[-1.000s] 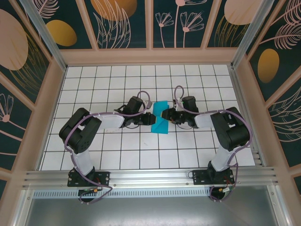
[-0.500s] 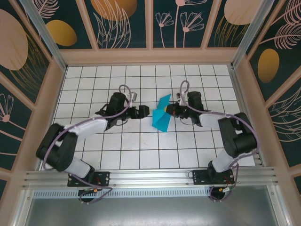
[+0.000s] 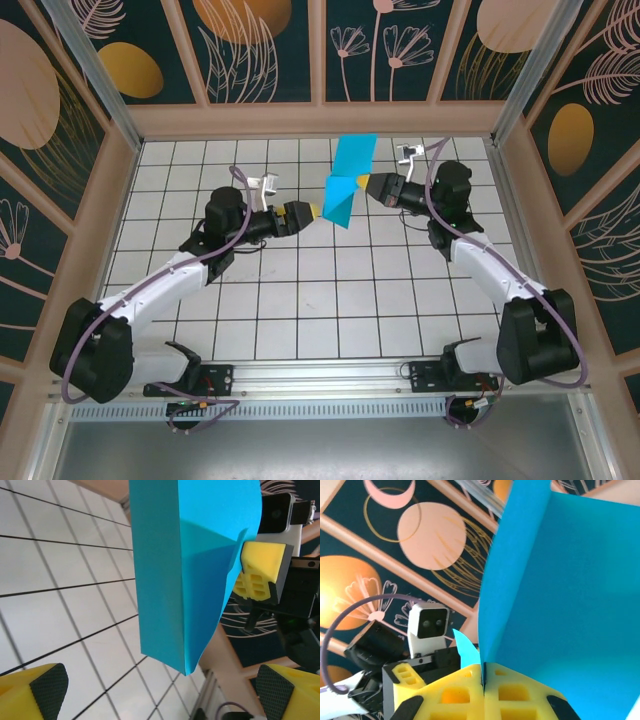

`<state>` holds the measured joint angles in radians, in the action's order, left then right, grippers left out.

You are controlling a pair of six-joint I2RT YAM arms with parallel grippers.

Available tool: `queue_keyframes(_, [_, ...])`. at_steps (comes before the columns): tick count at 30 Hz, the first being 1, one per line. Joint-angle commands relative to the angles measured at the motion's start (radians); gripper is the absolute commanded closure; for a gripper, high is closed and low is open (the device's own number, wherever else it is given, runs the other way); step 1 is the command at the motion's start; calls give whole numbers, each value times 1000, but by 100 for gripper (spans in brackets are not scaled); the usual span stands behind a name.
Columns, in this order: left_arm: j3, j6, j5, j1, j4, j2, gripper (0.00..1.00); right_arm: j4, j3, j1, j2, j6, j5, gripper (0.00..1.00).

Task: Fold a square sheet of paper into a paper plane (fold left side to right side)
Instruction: Turn over the paper at the center of the table.

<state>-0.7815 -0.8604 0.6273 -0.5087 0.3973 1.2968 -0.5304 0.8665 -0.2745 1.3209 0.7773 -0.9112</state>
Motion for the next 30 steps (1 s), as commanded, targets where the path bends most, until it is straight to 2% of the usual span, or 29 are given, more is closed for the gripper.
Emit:
queue_keyframes(1, [-35,-137,136,4,216,33,3,-35,57,-42,-28,35,-48,100])
queue_keyframes(4, [-23,-221,206,3,362,55,7,-5,89,-79,-20,19,-41,100])
queue_keyframes(7, [-16,-241,230,-1,399,57,13,9,107,-105,-8,10,-34,100])
queue_keyframes(11, [-6,-264,239,-2,433,50,28,-39,103,-116,3,44,-45,100])
queue_keyframes(15, [2,-261,228,-2,429,32,50,-35,95,-114,1,45,-38,100])
queue_keyframes(23, [13,-222,204,-2,365,36,74,-5,56,-99,-11,32,-24,99])
queue_keyframes(26, [12,-189,191,-2,319,42,85,54,54,-96,-15,-3,-18,95])
queue_keyframes(30, [-5,-85,138,-2,175,28,89,208,61,-71,-41,-91,37,78])
